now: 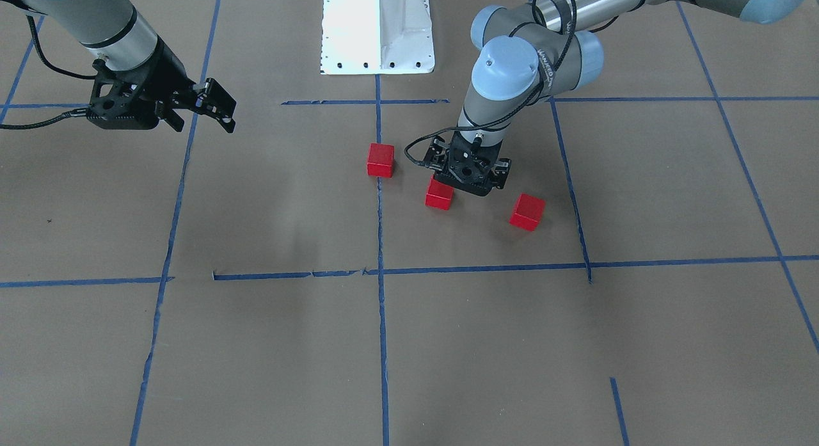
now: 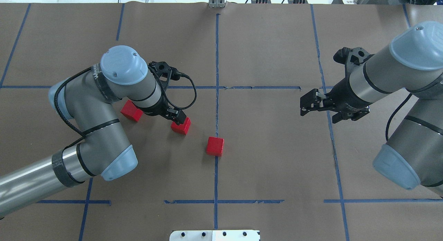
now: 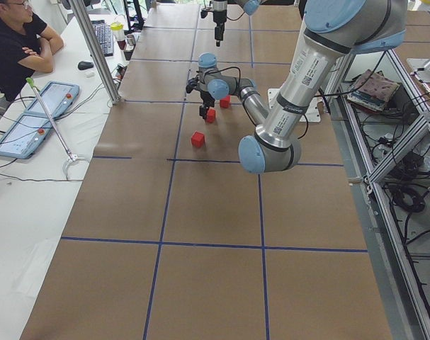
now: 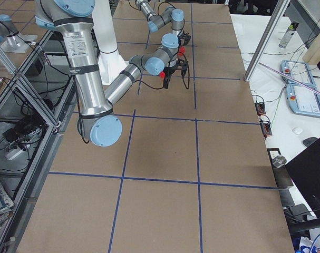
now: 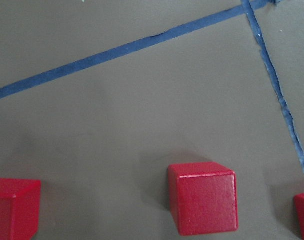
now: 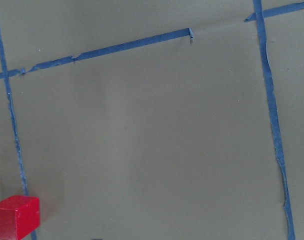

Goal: Form red blocks into L shape at center
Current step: 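Move the right gripper back while the left gripper reaches the nearer red cube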

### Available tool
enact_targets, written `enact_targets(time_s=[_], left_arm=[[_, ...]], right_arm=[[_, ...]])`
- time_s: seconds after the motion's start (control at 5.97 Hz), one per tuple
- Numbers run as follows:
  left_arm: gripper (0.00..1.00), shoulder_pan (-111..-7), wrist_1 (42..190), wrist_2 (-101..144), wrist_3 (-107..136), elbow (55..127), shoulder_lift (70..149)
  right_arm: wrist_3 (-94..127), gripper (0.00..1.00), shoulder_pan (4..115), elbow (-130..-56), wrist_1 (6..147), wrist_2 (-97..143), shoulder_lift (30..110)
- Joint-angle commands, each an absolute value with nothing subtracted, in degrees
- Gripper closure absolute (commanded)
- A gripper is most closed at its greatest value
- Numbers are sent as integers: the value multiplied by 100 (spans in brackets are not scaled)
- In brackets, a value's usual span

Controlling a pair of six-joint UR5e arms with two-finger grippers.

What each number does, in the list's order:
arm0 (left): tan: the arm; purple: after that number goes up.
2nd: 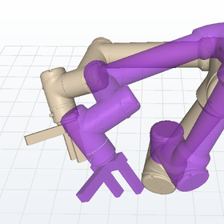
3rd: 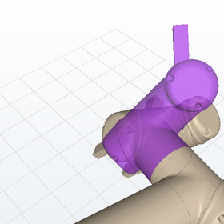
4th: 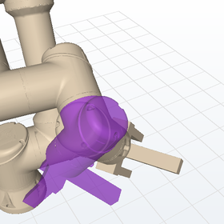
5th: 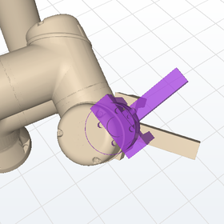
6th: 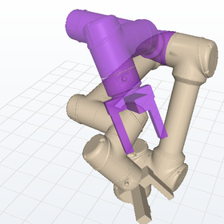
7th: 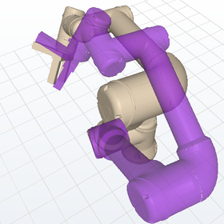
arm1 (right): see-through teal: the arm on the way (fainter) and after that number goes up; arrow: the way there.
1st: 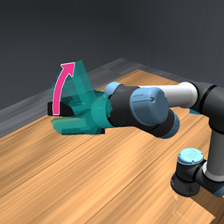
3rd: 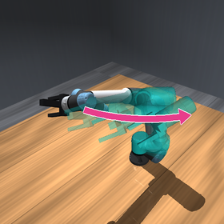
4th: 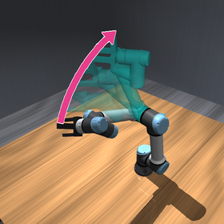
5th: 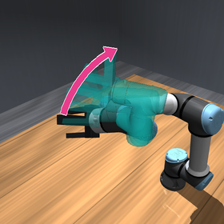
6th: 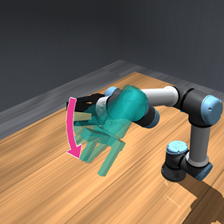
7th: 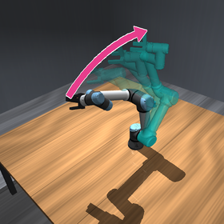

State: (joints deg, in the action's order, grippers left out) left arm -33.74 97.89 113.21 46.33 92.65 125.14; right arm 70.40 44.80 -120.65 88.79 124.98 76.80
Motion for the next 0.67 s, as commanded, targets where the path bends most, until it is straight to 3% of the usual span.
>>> enact_targets(time_s=[0.0, 0.5], left_arm=[[0, -3244, 9976, 11285, 4807, 9088, 12568], [1, -3226, 10002, 11233, 4913, 8809, 12831]], right_arm=[[7040, 0, 4465, -12076, 8868, 12489, 7717], [7040, 0, 4438, -12050, 8851, 12445, 7708]])
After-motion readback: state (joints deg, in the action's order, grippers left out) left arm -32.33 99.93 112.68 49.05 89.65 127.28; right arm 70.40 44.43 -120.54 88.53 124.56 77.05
